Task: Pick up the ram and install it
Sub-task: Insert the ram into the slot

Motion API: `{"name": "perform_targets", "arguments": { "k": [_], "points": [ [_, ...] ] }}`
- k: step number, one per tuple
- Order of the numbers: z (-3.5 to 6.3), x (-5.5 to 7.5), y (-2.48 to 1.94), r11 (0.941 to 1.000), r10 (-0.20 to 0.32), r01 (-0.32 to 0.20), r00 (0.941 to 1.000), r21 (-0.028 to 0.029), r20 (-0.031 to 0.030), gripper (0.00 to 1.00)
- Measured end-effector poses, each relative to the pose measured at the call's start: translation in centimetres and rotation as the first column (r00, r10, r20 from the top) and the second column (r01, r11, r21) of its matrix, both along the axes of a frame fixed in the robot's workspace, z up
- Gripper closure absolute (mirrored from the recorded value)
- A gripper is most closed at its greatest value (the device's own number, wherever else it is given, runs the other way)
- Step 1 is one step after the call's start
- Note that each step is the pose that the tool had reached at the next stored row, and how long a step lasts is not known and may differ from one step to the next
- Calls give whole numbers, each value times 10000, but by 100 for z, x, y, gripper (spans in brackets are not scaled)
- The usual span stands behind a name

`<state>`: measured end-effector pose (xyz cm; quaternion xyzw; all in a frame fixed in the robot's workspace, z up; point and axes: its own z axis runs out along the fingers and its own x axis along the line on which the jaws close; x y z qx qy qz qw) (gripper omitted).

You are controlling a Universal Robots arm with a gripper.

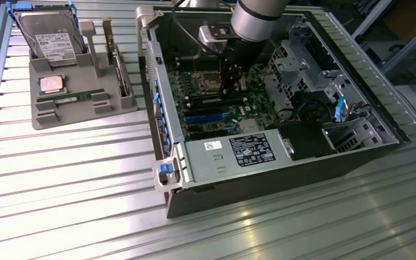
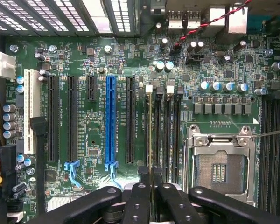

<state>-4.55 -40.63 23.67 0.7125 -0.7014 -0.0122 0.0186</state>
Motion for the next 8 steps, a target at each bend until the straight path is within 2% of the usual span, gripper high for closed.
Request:
{"name": "perform_targets", "arguments": {
  "k": [8],
  "points": [
    [-3,0,-15,10000,-43,43,10000,1,0,87]
  ]
}}
